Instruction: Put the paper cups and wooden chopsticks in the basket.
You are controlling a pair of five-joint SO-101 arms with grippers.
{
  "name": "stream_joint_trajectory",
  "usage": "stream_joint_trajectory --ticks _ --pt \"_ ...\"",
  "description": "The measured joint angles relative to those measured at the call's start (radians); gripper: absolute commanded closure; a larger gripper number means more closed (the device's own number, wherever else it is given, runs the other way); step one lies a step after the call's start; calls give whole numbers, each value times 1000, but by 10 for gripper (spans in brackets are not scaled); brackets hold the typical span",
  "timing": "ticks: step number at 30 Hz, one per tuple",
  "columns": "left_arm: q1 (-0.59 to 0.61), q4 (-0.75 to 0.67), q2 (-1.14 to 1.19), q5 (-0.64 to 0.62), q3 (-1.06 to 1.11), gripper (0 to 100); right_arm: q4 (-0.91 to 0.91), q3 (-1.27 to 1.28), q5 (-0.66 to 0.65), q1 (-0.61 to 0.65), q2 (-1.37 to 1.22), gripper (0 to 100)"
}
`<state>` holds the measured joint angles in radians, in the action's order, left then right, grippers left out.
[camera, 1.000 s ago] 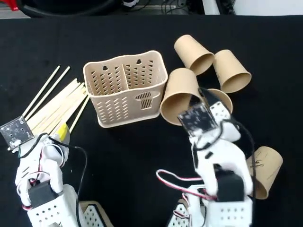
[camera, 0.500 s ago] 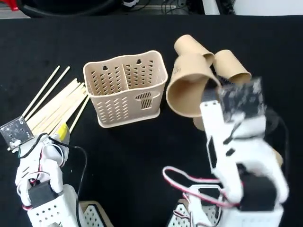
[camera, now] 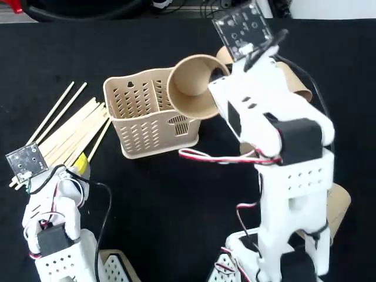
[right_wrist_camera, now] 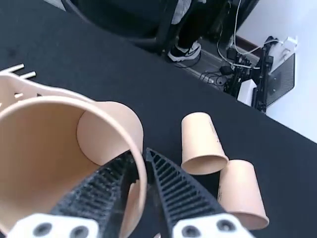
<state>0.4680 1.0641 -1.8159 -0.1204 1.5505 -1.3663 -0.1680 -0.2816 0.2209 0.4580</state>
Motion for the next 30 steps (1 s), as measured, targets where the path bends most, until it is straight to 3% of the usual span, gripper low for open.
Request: stream_joint_trajectory --ticks 7,13,18,30 --pt "0 0 0 0 0 739 101 -3 21 40 -95 987" --pt "0 0 0 0 0 860 160 -3 44 40 -226 987" --pt "-6 0 0 0 0 873 157 -3 46 40 -264 987" --pt "-6 0 0 0 0 873 -72 -183 68 40 -272 987"
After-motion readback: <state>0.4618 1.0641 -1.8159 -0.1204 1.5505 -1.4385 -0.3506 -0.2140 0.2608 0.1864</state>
